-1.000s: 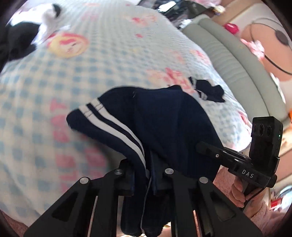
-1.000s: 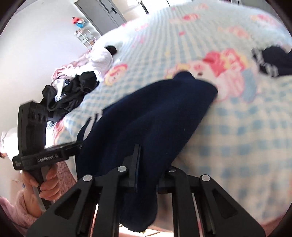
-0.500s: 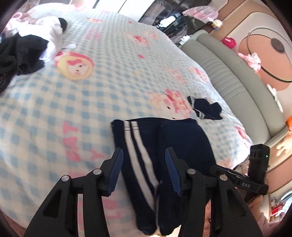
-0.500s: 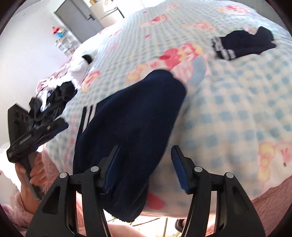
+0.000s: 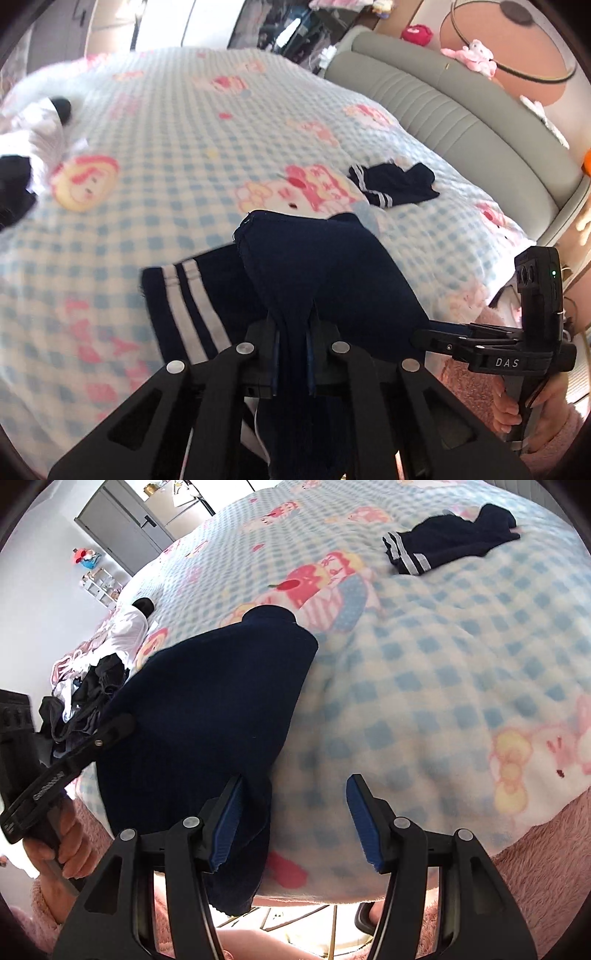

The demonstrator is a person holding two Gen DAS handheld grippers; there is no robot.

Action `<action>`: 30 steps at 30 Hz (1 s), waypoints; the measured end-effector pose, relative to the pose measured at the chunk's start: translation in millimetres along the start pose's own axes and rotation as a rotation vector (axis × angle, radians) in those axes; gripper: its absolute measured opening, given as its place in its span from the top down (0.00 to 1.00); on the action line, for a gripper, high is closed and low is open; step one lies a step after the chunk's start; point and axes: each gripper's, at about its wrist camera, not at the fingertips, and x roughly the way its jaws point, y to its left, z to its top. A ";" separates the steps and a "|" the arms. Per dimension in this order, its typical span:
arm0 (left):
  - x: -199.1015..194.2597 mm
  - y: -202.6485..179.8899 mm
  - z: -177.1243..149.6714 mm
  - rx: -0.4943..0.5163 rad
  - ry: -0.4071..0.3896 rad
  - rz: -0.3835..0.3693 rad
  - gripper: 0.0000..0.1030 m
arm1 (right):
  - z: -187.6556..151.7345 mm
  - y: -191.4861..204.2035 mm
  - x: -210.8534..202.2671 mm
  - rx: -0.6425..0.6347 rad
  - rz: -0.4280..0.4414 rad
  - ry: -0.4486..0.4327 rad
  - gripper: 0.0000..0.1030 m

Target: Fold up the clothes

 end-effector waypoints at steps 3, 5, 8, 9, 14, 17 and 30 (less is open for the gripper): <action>-11.5 1.8 -4.3 0.023 0.002 0.090 0.87 | 5.2 17.5 -7.1 -0.078 -0.108 -0.047 0.44; -0.2 13.3 -9.5 -0.014 0.081 0.092 0.86 | 9.8 22.0 -8.5 -0.087 -0.117 -0.061 0.44; 27.6 39.9 -24.0 -0.112 0.189 0.111 0.85 | 15.0 20.0 -3.5 -0.058 -0.084 -0.043 0.44; 32.6 44.9 -27.5 -0.125 0.204 0.120 0.83 | 15.8 16.6 -0.2 -0.043 -0.058 -0.029 0.44; 30.8 52.6 -21.4 -0.163 0.152 0.053 0.76 | 24.8 -1.2 33.0 0.053 0.072 0.062 0.44; 31.4 54.5 -9.7 -0.170 0.117 -0.010 0.60 | 33.3 5.8 48.8 0.057 0.119 0.089 0.44; 40.7 60.9 -29.4 -0.208 0.064 0.125 0.64 | 52.4 68.2 35.9 -0.140 0.234 -0.035 0.44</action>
